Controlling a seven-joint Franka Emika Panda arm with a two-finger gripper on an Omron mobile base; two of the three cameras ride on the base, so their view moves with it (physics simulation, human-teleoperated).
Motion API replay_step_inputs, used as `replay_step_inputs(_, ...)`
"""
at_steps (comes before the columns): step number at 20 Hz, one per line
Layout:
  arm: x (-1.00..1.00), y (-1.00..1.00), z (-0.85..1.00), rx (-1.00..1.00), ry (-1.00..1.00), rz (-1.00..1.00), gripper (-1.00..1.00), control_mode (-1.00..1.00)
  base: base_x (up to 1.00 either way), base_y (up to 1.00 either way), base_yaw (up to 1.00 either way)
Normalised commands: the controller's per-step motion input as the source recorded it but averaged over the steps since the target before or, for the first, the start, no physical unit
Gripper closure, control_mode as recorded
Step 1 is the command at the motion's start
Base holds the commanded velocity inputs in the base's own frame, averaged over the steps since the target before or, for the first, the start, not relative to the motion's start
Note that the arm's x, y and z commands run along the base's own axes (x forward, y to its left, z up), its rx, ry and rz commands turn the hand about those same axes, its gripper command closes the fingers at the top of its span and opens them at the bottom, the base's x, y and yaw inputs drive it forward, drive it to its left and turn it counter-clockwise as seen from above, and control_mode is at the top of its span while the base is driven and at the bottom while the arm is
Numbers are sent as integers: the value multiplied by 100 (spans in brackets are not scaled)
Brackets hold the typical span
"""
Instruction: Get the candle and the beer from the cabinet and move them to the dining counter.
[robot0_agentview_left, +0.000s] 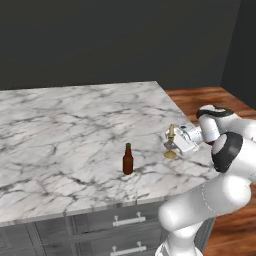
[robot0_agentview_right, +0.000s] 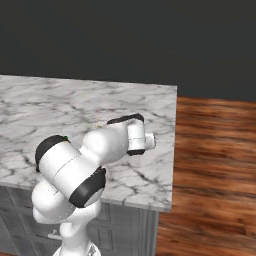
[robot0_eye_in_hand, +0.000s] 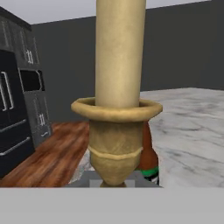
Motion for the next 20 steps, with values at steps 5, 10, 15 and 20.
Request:
replay_step_inputs(5,22,0,-41,0,-3,18,100,-100,0,0,0)
replay_step_inputs(10,11,6,-42,0,-4,14,100,-100,0,0,0)
replay_step_inputs(15,11,15,-40,0,-9,7,100,-100,0,0,0)
replay_step_inputs(20,2,23,-41,0,-14,3,100,-100,0,0,0)
